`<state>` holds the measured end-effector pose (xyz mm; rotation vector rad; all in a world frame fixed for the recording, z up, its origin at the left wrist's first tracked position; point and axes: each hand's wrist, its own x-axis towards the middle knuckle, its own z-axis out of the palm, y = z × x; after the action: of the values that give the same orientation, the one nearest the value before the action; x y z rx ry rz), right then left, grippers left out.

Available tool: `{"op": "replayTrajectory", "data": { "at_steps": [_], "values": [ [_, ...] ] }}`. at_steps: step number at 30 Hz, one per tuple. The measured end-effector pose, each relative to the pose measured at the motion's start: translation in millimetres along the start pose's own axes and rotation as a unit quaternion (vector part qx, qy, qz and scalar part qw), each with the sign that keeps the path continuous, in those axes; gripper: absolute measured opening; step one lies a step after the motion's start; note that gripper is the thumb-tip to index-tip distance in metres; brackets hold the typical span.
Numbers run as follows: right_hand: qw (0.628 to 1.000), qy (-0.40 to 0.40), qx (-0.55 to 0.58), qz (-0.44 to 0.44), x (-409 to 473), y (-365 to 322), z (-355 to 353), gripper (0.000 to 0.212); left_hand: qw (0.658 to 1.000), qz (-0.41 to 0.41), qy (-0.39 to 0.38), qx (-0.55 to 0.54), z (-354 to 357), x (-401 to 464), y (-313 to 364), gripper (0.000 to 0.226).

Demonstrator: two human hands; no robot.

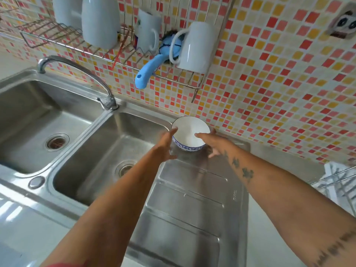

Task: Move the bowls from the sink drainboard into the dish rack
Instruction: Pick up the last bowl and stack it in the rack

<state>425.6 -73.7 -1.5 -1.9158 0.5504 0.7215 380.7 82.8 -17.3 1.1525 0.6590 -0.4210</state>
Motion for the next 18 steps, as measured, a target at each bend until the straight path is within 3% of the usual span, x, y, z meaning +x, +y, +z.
{"op": "replayTrajectory", "data": {
  "at_steps": [4,8,13,18],
  "values": [
    [0.999,0.020,0.048,-0.007,13,0,12,0.094,0.999,0.024,-0.016,-0.014,8,13,3,0.064],
    [0.999,0.015,0.027,-0.025,23,0,10,0.079,0.999,0.041,-0.027,0.007,9,29,6,0.053],
    [0.998,0.015,0.022,-0.052,28,6,7,0.071,0.997,0.067,-0.024,0.034,11,37,-1,0.075],
    [0.994,0.032,0.069,-0.083,19,12,8,0.065,0.997,0.077,-0.009,0.030,15,29,-4,0.075]
  ]
}}
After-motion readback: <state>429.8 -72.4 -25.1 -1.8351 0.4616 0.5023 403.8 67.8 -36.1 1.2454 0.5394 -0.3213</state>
